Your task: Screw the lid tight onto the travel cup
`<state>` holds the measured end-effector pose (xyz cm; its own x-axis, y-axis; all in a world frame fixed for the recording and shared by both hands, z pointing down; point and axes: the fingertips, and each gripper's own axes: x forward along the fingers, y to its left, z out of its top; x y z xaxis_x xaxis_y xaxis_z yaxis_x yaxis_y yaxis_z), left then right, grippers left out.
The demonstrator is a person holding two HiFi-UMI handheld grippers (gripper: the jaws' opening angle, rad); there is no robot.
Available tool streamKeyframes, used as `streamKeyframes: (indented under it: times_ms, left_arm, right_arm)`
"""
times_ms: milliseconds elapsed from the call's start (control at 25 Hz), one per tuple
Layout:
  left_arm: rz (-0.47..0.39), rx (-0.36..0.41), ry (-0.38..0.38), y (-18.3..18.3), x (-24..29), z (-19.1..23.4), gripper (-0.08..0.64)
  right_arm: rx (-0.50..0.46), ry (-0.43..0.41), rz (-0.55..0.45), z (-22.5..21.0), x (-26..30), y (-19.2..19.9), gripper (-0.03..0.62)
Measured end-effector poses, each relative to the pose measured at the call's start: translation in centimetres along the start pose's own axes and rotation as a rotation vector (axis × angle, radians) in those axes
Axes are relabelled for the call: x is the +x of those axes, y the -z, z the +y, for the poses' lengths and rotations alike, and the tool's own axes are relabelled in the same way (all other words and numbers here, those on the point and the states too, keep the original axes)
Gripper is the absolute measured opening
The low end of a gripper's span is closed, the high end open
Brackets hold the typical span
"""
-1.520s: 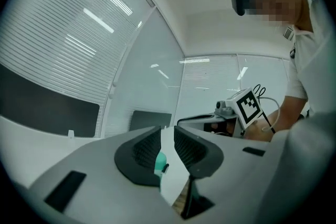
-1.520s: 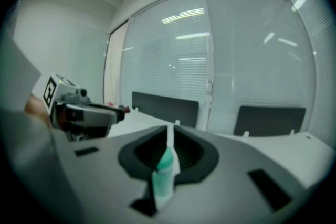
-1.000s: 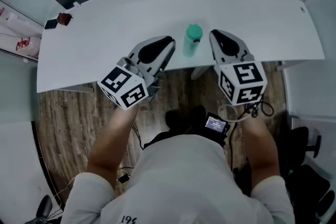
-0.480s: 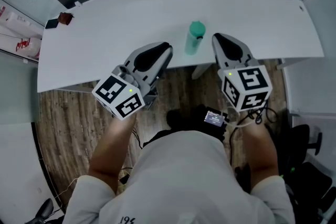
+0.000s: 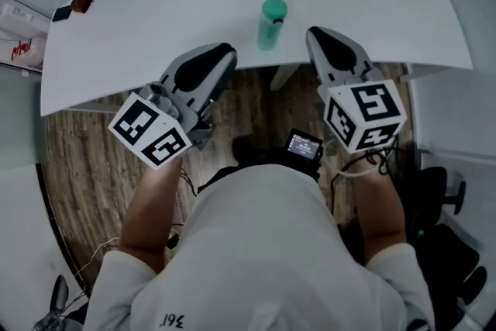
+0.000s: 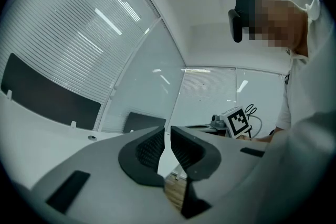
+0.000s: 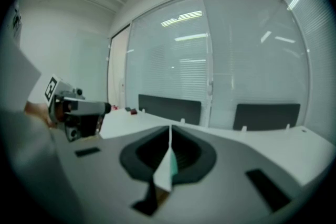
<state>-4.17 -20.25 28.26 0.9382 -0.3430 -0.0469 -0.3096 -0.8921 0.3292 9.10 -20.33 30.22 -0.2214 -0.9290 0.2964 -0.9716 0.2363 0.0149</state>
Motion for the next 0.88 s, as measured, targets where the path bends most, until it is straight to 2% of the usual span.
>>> streamKeyframes:
  times_ms: [360, 720, 880]
  left_arm:
    - [0.016, -0.069, -0.061, 3.3, 0.2, -3.8, 0.058]
    - [0.008, -0.084, -0.070, 4.9, -0.5, -9.5, 0.058]
    - [0.010, -0.089, -0.089, 5.4, -1.1, -10.2, 0.058]
  right_arm:
    - [0.025, -0.040, 0.043, -1.3, -4.2, 2.7, 0.026]
    - [0.009, -0.059, 0.013, -1.5, -9.7, 3.7, 0.023]
    - [0.029, -0.077, 0.005, -1.5, -10.5, 3.9, 0.021]
